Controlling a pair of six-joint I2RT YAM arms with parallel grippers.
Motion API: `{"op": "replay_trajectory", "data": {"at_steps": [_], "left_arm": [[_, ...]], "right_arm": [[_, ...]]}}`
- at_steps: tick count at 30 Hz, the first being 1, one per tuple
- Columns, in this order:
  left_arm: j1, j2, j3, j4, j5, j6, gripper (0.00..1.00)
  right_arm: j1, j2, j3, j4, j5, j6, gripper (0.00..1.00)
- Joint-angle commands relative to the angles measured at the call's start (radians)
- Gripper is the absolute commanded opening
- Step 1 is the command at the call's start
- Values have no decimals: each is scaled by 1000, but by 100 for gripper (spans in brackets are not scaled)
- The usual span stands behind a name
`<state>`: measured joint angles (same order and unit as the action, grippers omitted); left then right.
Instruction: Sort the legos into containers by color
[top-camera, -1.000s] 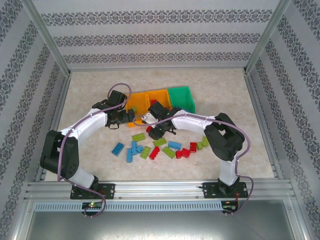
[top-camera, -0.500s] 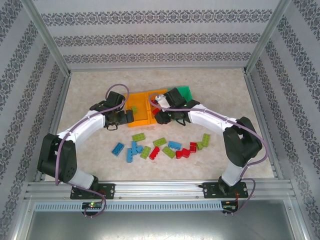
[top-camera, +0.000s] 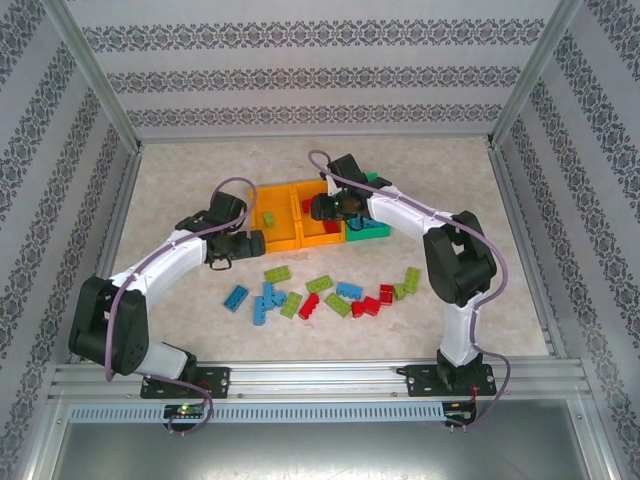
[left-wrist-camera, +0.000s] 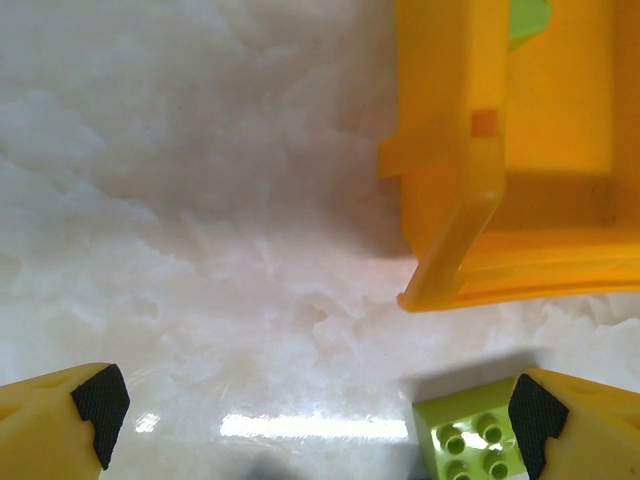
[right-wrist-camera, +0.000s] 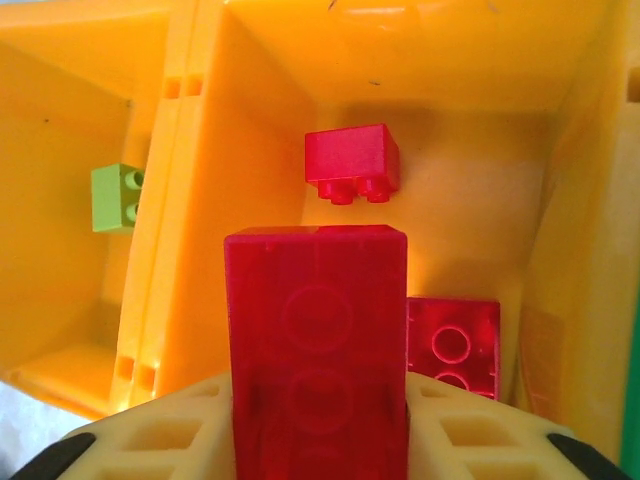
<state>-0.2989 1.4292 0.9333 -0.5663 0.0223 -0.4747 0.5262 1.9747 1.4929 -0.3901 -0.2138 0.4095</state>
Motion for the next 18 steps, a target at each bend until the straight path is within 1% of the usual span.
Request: {"op": "replay_trajectory", "data": {"at_steps": [1,6,10,15,18], "left_arm": [[-1,-46,-40,-67,-13,8,100],[-6,-91,-102,-100,-1,-41,99],[-11,-136,-133,-138,-8,-67,97],[-48,-173,-165,-168,-17,-87,94],[-76,-163,-180,-192,-24,-103,93]], "right_arm": [[0,42,67,-75,37,52,44],[3,74,111,-110,52,60,55],[6,69,113,-103,39,66,61],[11,28,91,-68,1,85,66],[8,3,72,-34,-24,111,67]]}}
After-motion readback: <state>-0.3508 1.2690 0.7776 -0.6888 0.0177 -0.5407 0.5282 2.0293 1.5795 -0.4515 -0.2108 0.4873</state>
